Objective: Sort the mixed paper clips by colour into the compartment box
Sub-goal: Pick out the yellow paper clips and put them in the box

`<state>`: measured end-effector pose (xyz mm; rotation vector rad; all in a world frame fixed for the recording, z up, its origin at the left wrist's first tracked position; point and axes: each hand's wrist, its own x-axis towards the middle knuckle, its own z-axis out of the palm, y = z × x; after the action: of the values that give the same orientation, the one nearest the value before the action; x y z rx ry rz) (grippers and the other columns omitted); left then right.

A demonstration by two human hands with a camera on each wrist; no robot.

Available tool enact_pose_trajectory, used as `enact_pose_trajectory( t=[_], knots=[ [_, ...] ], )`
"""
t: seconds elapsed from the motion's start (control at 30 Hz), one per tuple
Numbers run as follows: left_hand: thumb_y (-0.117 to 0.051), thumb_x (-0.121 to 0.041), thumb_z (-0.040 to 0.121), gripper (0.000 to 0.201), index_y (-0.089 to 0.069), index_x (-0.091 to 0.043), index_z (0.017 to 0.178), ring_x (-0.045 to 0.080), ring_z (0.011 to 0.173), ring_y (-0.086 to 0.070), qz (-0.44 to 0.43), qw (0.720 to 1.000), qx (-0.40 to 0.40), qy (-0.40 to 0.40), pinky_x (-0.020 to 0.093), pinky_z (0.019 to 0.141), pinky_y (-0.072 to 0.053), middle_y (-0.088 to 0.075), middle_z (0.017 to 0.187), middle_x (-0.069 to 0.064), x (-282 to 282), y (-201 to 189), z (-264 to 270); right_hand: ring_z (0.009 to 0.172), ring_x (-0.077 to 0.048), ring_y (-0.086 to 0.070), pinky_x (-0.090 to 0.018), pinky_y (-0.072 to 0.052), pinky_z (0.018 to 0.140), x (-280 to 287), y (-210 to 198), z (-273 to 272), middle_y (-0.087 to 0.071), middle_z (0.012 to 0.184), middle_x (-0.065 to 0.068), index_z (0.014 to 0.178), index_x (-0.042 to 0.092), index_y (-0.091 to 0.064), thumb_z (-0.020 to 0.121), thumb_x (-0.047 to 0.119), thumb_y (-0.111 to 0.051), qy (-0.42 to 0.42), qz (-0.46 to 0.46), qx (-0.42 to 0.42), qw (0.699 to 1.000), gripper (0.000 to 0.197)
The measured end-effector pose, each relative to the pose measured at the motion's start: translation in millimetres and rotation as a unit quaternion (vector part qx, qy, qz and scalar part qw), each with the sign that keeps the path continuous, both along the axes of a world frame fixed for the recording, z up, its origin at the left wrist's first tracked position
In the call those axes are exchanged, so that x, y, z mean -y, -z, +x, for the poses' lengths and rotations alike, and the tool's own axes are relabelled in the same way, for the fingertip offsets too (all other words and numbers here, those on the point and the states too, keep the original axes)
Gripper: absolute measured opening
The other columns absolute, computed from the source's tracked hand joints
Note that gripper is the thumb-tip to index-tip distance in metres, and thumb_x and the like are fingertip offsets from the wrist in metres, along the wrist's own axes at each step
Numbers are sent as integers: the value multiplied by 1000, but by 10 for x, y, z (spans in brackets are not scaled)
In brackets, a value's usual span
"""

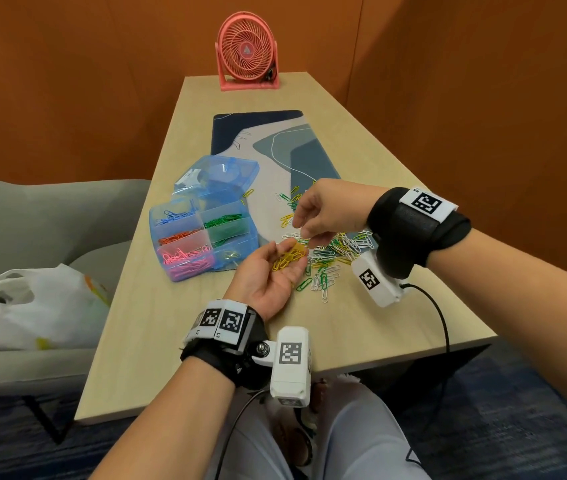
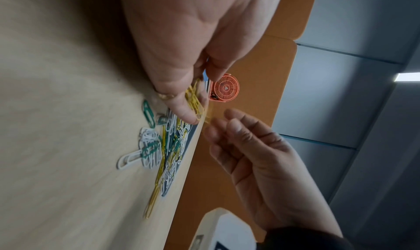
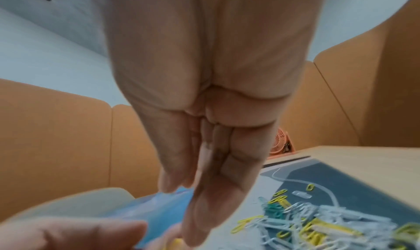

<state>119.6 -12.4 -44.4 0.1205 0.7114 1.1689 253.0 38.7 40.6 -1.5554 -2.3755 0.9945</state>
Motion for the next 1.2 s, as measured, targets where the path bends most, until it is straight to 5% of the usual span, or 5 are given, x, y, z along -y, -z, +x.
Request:
enact_pose_trajectory(
  t=[0.1, 0.27, 0.47, 0.77, 1.2],
  knots=[
    [-32, -15, 102, 34, -57, 7, 95, 29, 87, -58, -5, 1000, -6, -7, 40, 88, -46, -58, 96, 18, -24, 24, -12, 56, -9, -64, -19, -53, 54, -57, 43, 73, -68, 70, -1, 88, 11, -68, 86, 6, -65, 11, 53, 88, 995, 6],
    [-34, -13, 101, 29, -57, 4, 95, 28, 86, -59, 4, 1000, -4, -8, 38, 83, -50, -58, 97, 18, -34, 48, -21, 72, -13, -62, -24, -50, 66, -26, 257, 139, -70, 79, 2, 87, 15, -74, 80, 14, -72, -25, 58, 190, 980, 7],
    [-33, -15, 101, 31, -57, 2, 93, 27, 85, -60, 12, 1000, 6, -9, 32, 65, -57, -59, 93, 16, -36, 81, -36, 71, -12, -56, -17, -42, 56, -27, 357, 155, -63, 74, 5, 82, 16, -71, 82, 13, -69, -41, 66, 217, 973, 3],
    [-34, -16, 101, 31, -57, 2, 92, 28, 85, -60, 16, 1000, 12, -13, 32, 62, -57, -60, 90, 15, -41, 102, -42, 68, -18, -47, -24, -38, 54, -60, 284, 217, -55, 75, -3, 83, 8, -63, 89, 14, -49, -17, 92, 227, 969, 16],
    [-34, -17, 101, 31, -57, 2, 92, 27, 85, -60, 17, 1000, 20, -9, 33, 62, -57, -58, 94, 17, -39, 100, -38, 60, -7, -47, -18, -37, 52, -26, 367, 171, -54, 65, 8, 68, 23, -59, 80, 15, -69, -46, 52, 259, 963, 18]
  ],
)
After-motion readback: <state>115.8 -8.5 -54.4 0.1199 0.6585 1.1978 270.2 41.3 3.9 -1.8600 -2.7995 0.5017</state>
